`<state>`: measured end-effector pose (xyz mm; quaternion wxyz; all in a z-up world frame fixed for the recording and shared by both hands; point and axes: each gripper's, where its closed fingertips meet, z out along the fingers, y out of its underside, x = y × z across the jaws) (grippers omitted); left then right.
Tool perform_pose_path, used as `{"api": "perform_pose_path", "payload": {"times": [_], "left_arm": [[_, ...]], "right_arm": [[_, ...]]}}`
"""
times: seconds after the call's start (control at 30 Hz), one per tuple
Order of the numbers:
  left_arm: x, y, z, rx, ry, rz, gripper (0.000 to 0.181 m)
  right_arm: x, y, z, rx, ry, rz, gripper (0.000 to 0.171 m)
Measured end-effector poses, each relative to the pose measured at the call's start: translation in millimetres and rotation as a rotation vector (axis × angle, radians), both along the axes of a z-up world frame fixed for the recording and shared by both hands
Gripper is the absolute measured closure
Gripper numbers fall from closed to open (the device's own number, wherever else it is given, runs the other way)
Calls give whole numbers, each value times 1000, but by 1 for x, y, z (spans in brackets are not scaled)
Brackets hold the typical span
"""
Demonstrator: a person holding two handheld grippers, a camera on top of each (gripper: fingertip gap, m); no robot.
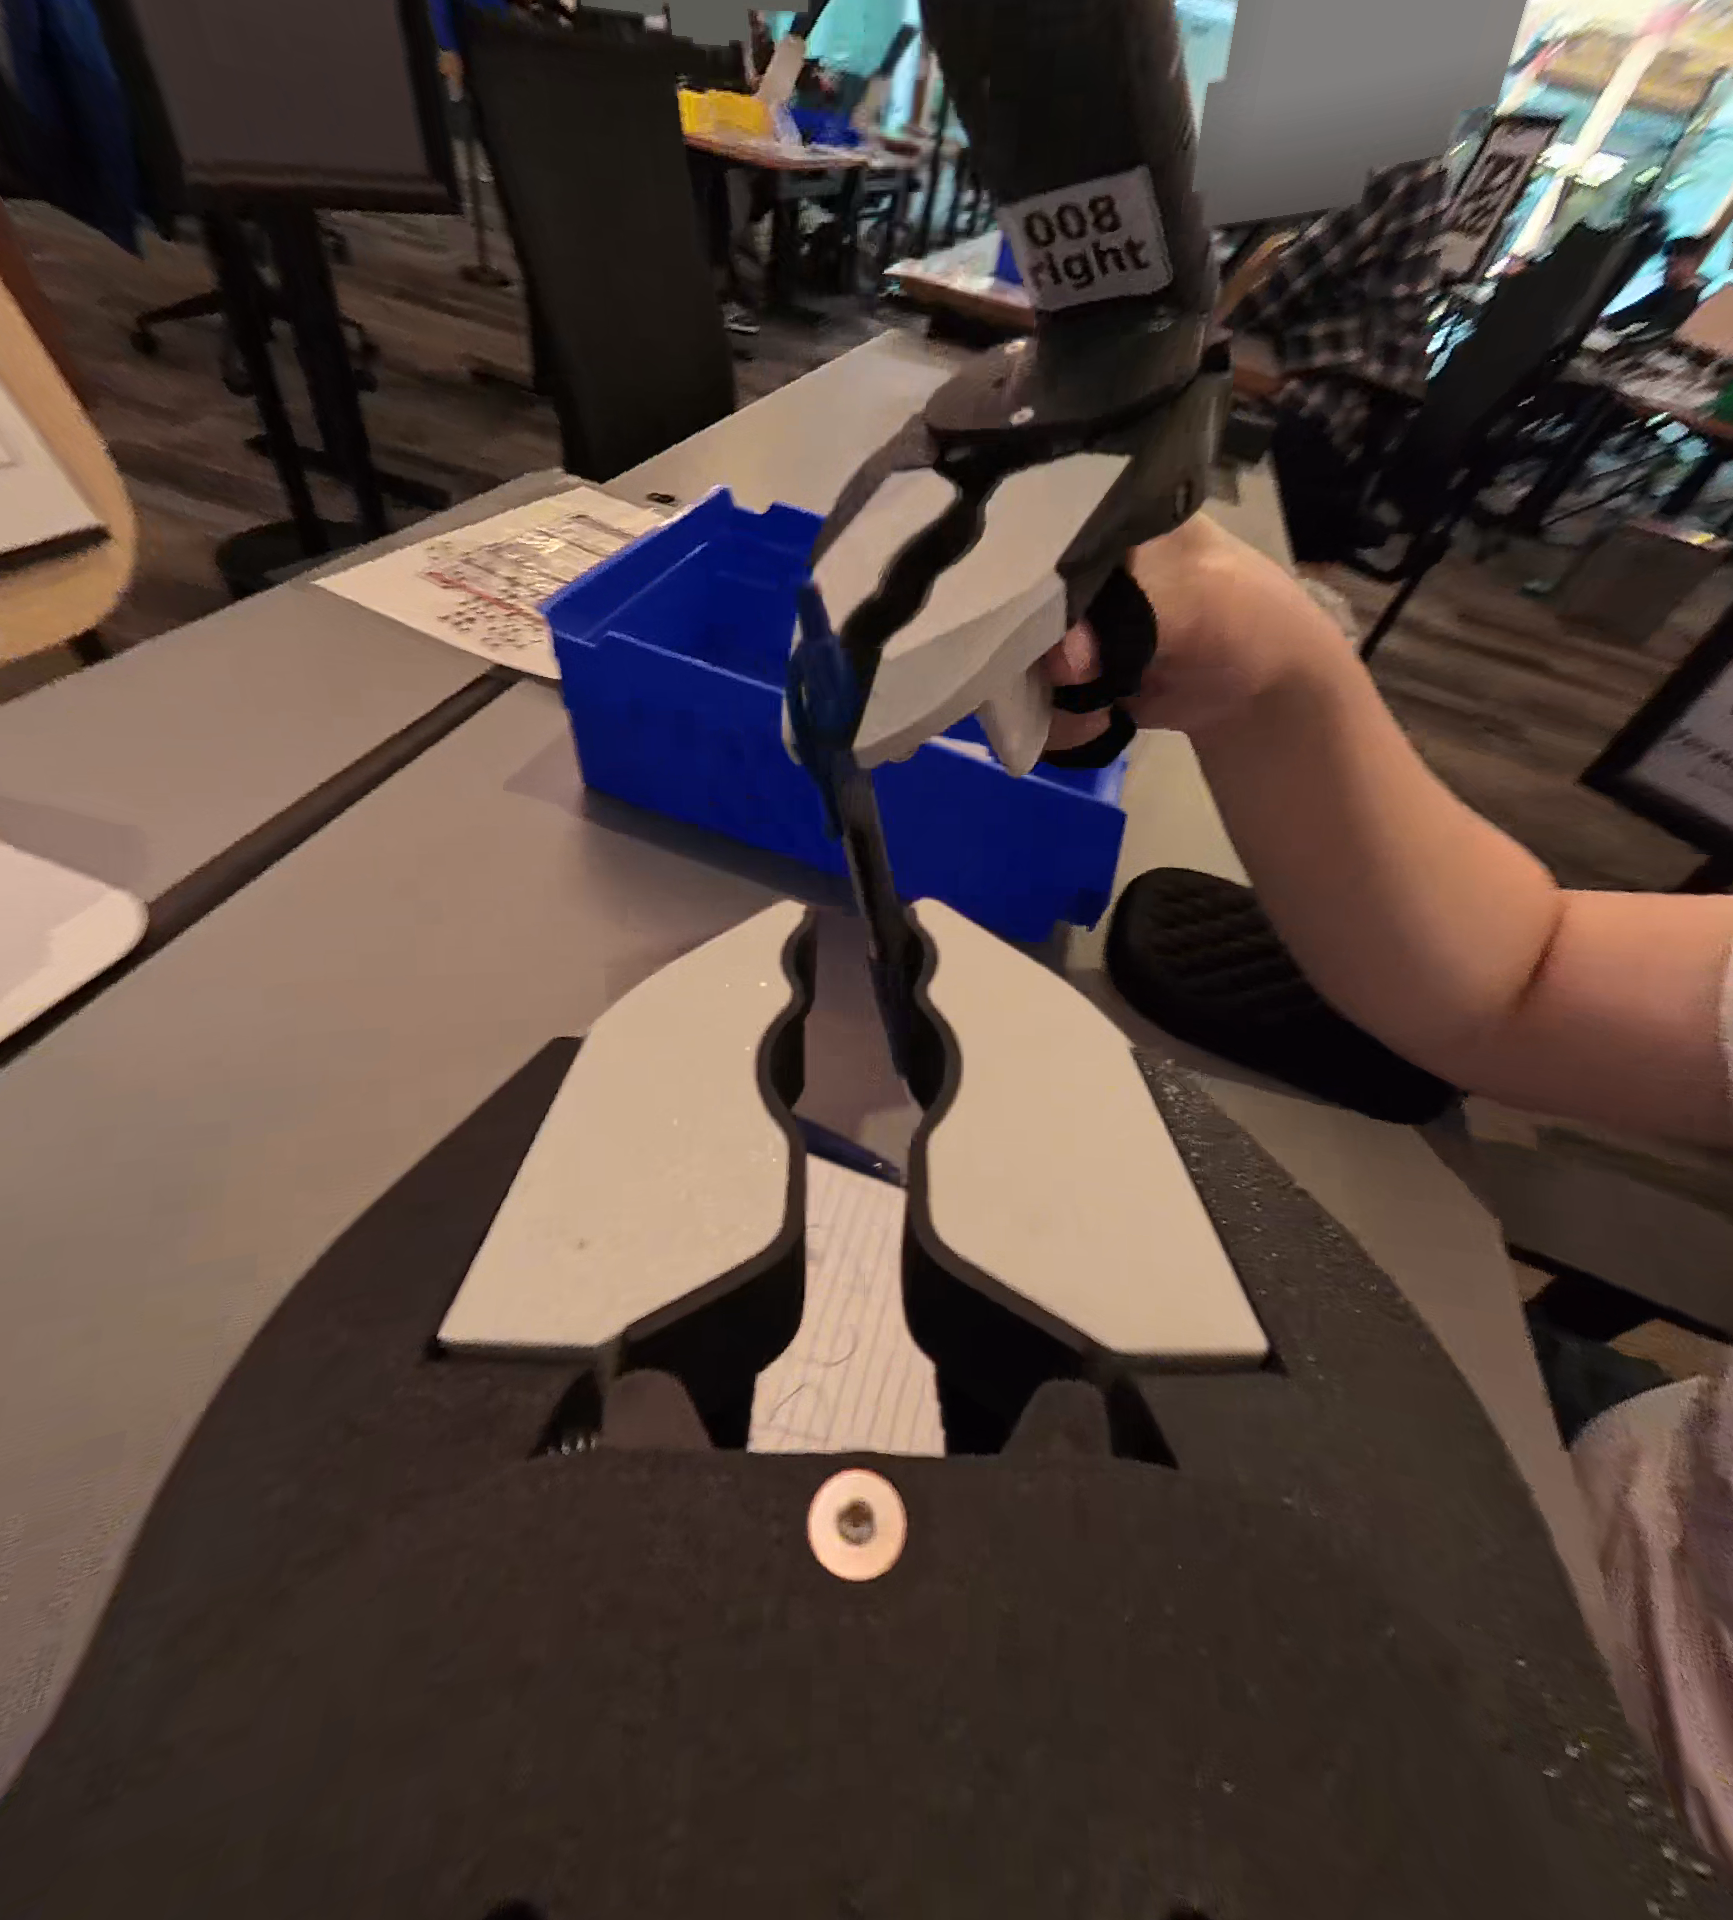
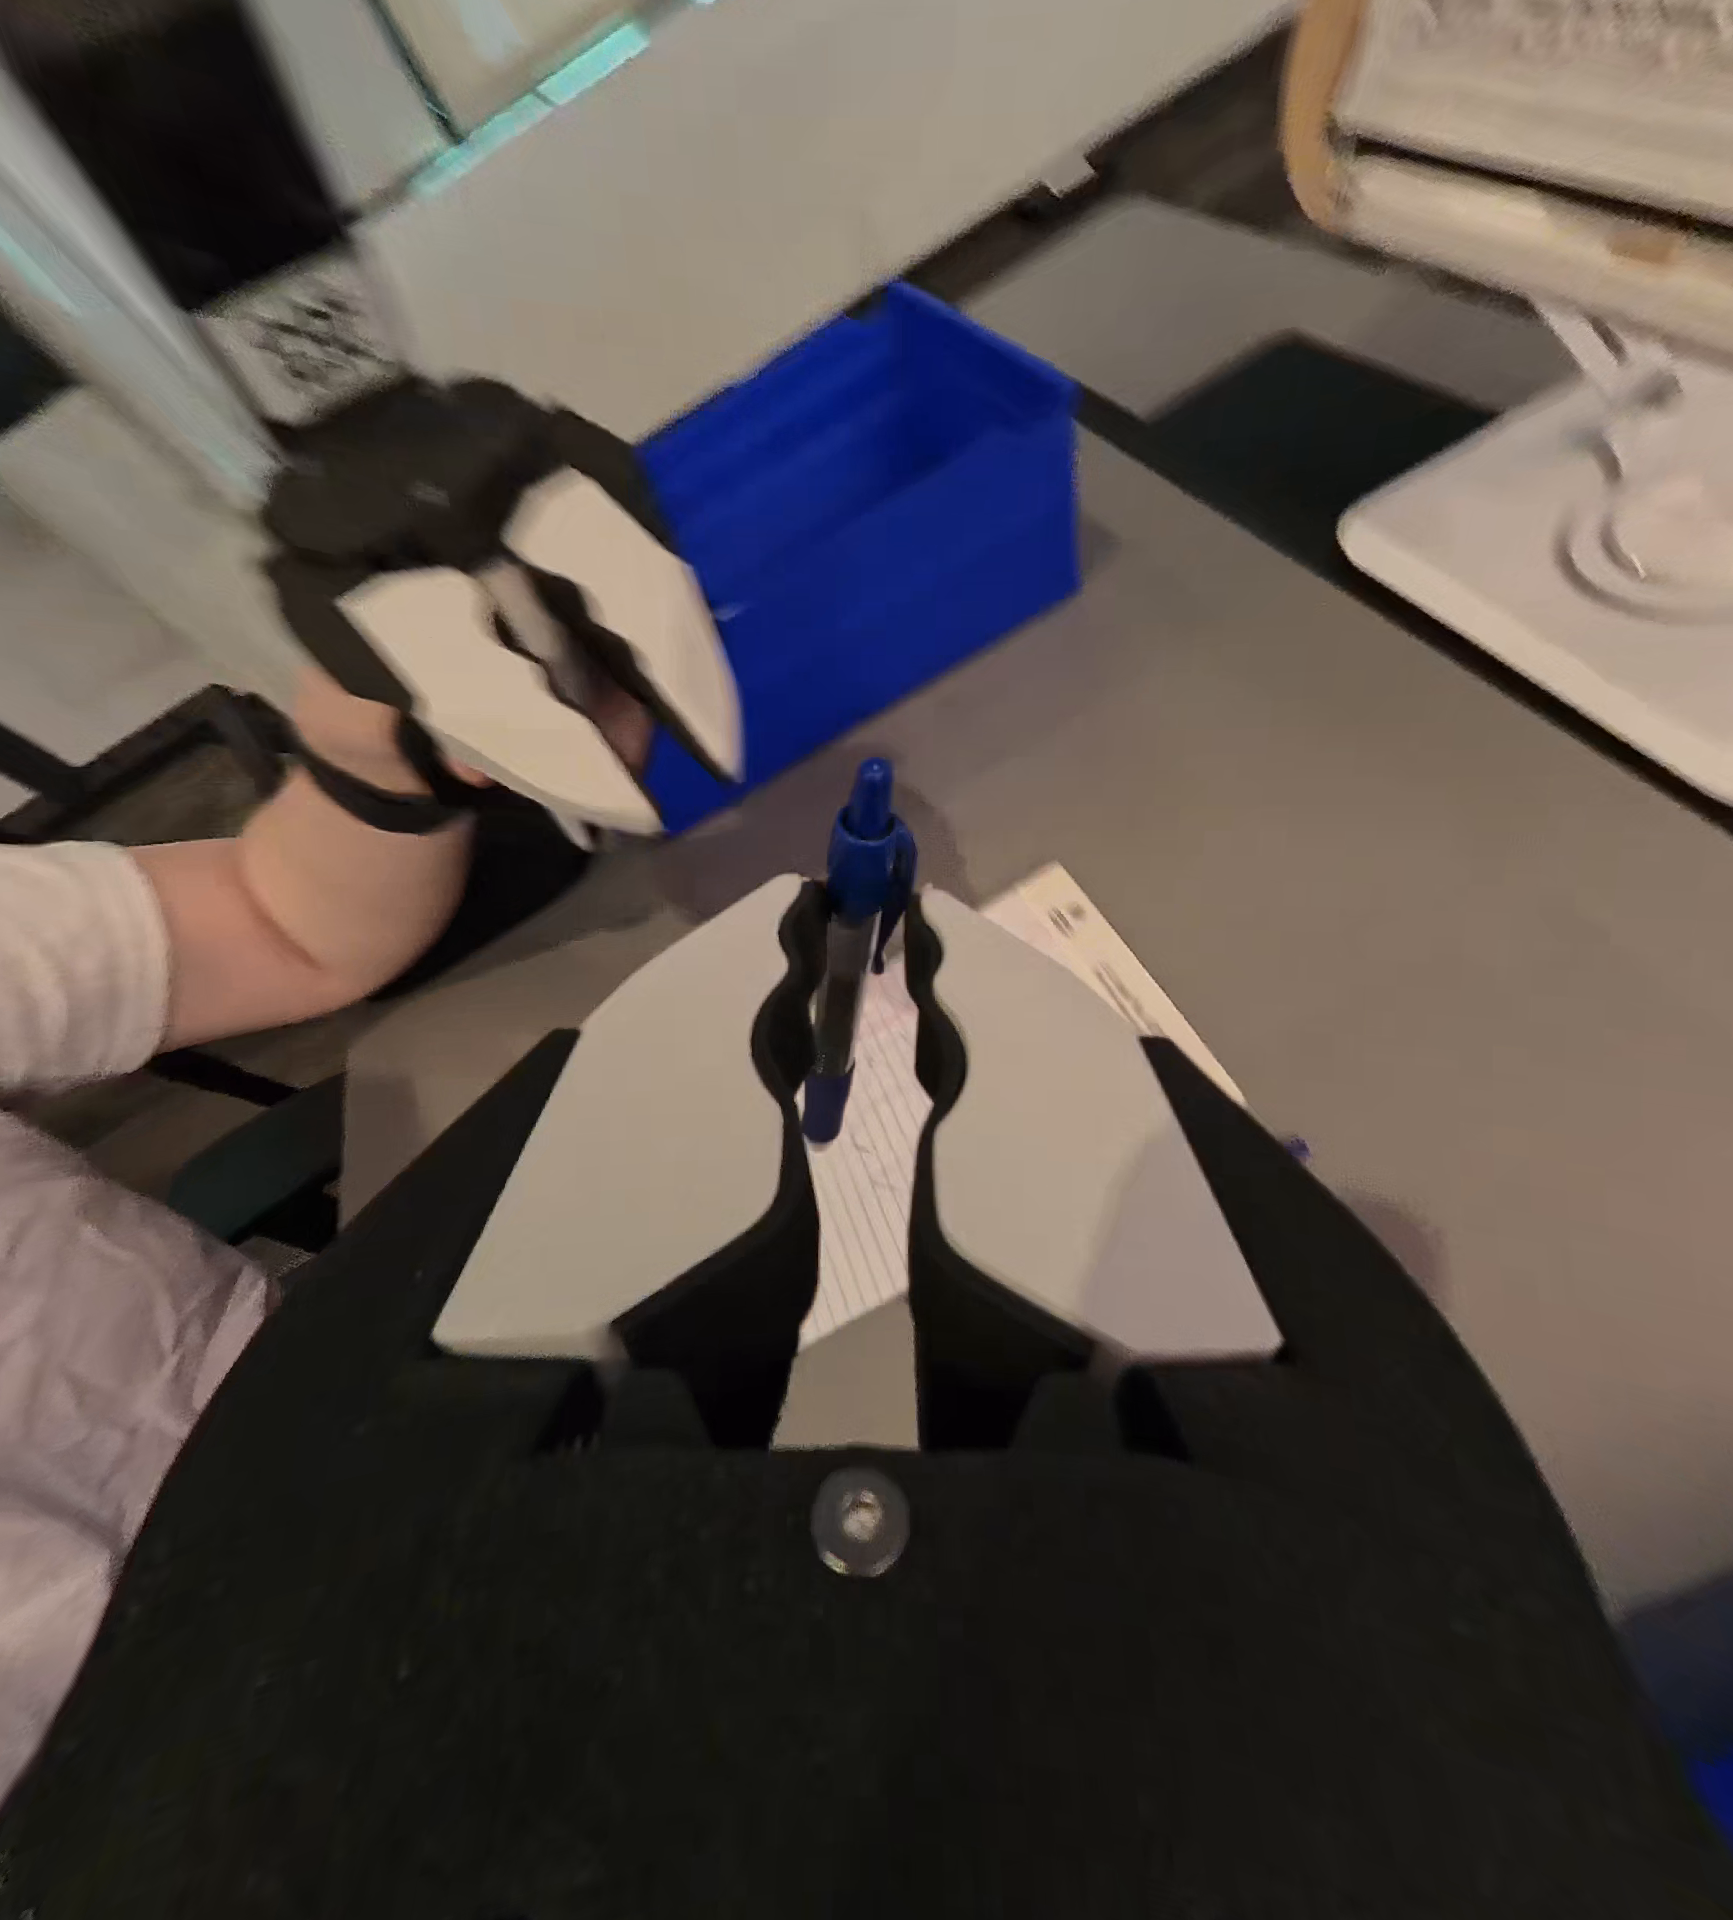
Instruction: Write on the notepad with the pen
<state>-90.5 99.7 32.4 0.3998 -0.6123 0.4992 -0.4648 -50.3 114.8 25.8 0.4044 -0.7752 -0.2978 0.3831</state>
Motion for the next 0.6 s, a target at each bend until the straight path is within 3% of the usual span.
{"api": "perform_pose_path", "payload": {"times": [0.13, 0.3, 0.43, 0.6], "left_arm": [[17, -20, -5, -162, -100, -154, 158], [20, -50, 11, -327, -236, -371, 152], [23, -61, 8, -347, -229, -428, 145], [27, -69, -5, -358, -167, -469, 149]], "right_arm": [[-17, -25, 34, 68, 209, 201, 157], [-24, -35, 44, 97, 341, 325, 157], [-28, -40, 43, 113, 385, 392, 157], [-33, -49, 45, 116, 439, 466, 158]]}}
